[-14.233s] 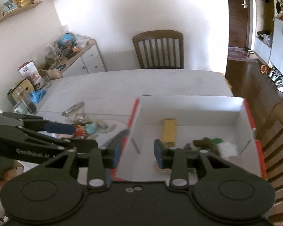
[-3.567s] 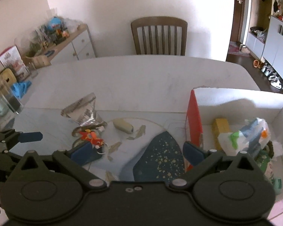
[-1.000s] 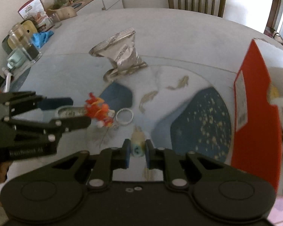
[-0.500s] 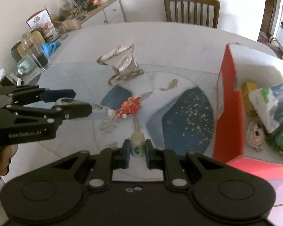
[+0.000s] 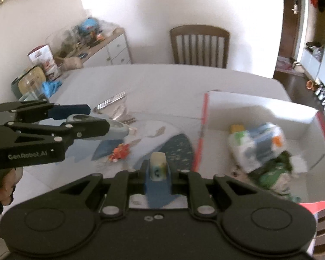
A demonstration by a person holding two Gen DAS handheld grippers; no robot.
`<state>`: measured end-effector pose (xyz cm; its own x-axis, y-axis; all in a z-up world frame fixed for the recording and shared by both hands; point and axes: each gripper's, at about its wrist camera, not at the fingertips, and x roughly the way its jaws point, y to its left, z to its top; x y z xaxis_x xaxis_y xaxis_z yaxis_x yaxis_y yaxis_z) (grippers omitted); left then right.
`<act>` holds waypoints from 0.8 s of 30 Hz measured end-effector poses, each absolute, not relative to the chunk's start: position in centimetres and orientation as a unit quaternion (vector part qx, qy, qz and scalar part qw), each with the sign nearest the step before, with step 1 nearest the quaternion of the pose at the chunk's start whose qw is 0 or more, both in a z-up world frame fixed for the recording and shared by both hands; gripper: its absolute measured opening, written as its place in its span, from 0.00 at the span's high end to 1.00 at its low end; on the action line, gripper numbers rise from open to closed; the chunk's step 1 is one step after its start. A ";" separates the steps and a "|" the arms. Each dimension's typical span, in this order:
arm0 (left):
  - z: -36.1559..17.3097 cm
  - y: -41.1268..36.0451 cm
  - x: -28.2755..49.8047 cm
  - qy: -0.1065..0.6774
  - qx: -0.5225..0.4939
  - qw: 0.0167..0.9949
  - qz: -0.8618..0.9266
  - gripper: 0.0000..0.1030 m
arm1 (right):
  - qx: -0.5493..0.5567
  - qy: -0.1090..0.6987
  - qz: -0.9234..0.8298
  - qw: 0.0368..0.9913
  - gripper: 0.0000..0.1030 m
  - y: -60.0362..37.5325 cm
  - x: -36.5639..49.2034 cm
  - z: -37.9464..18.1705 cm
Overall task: Organize objects
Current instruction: 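Carry the white disc and cream cylinder into the box and open both tools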
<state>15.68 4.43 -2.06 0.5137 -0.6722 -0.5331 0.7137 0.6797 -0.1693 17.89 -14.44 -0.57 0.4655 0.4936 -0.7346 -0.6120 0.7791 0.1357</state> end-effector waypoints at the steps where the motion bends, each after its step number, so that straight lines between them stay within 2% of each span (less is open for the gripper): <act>1: -1.7 3.7 15.5 0.286 0.037 0.869 -0.401 0.51 | -0.073 0.401 0.320 0.855 0.87 -15.1 18.1 -0.5; 14: 0.2 -8.1 13.0 0.268 0.054 0.853 -0.444 0.51 | -0.056 0.383 0.262 0.884 0.87 -26.1 21.4 0.3; 24: -1.0 -15.1 12.7 0.290 0.072 0.833 -0.465 0.51 | -0.058 0.390 0.233 0.889 0.87 -31.7 24.6 -1.0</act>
<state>12.75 -15.13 -1.04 0.3990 -0.7333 -0.5506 0.8172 0.5567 -0.1493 24.57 -31.68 -0.97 0.5867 0.3688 -0.7210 -0.4598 0.8846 0.0783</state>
